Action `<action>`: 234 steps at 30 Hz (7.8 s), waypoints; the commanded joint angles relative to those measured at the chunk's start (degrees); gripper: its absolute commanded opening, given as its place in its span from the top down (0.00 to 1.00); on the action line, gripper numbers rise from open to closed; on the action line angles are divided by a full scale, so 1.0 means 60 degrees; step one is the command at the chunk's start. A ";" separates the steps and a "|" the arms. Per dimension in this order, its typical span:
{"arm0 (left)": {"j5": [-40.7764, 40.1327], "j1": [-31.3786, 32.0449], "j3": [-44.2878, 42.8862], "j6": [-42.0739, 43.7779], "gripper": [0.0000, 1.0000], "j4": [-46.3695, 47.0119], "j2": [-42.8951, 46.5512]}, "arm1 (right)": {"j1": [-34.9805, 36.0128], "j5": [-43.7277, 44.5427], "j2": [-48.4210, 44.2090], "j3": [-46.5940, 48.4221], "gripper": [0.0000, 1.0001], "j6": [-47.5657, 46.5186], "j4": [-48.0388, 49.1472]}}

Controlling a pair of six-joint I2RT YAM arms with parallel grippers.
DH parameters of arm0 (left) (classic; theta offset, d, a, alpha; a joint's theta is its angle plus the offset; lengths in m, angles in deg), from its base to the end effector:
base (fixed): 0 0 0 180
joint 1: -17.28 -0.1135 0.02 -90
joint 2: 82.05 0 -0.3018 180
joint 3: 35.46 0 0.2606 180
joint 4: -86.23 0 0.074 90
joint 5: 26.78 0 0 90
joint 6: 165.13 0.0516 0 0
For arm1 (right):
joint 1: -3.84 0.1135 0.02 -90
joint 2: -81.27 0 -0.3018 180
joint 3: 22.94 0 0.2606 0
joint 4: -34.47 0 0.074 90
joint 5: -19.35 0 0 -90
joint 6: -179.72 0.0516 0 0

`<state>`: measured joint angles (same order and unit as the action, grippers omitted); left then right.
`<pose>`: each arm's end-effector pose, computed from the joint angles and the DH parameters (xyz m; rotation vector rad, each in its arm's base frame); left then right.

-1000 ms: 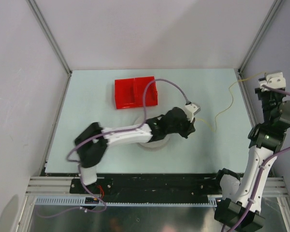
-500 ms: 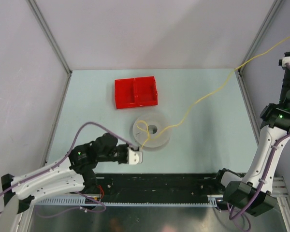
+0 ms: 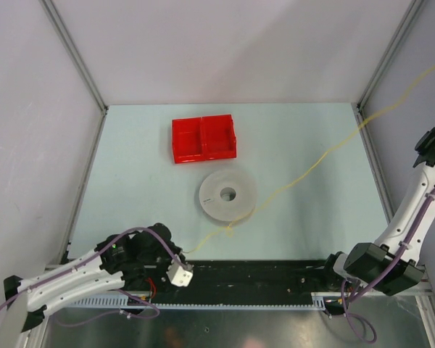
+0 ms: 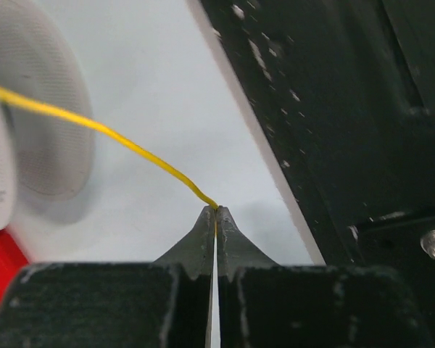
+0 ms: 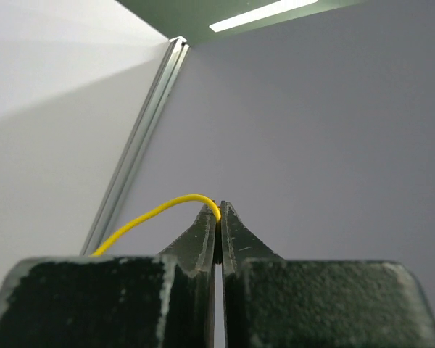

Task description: Wrap the cables

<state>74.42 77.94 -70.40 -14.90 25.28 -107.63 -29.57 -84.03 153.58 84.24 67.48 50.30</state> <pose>0.0316 -0.0767 0.1885 2.1829 1.1411 -0.2446 0.1909 -0.1116 0.6461 -0.1618 0.7238 -0.8480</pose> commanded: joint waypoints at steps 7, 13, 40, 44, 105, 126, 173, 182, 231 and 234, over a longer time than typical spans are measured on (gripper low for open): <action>-0.0280 -0.0033 0.0513 0.2098 1.00 -0.0838 0.0080 | -0.0597 -0.1454 -0.0185 0.0805 1.00 0.1554 0.0180; 0.0173 -0.0033 0.0023 0.1511 0.76 -0.0803 -0.0104 | -0.0626 -0.2459 -0.0732 0.1147 1.00 0.3339 0.0207; 0.3954 -0.0996 -1.1330 -0.7763 0.03 0.5326 -0.9534 | 0.1407 -0.3243 -0.1355 0.2880 1.00 0.8925 0.0214; 0.4601 -0.1054 -1.1031 -0.8195 0.01 0.7178 -1.0108 | 0.1408 -0.2945 -0.0841 0.4032 1.00 0.8933 0.0144; 0.2446 0.0673 -0.6882 -1.2738 0.05 1.5659 -1.2944 | 0.2100 -0.2464 -0.0050 0.4031 1.00 0.8511 0.0156; 0.6403 0.0479 -0.8458 -1.2544 0.96 1.3517 -1.1471 | 0.2403 -0.2408 -0.0347 0.3436 1.00 0.7733 0.0220; 0.5072 -0.3104 -1.2090 -0.7361 0.08 0.3495 -0.9101 | 0.5462 -0.7586 -0.2655 -0.2346 1.00 -0.4312 -1.1393; 0.4134 -0.2630 -1.2217 -0.9529 0.31 0.5462 -0.9885 | 0.8585 -0.4953 -0.2865 -0.3101 1.00 -0.4600 -1.1728; 0.4212 -0.2170 -1.0834 -0.8671 0.22 0.5833 -0.9986 | 0.9815 -0.3435 -0.2808 -0.3133 1.00 -0.5398 -1.1092; 0.4060 -0.2072 -1.1084 -0.8627 0.21 0.5834 -1.0274 | 0.9847 -0.3567 -0.2849 -0.3134 1.00 -0.5459 -1.1079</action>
<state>100.50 64.59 -133.93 -68.56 58.81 -167.61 29.38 -103.18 137.58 65.18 34.59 -18.76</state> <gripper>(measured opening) 0.781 0.022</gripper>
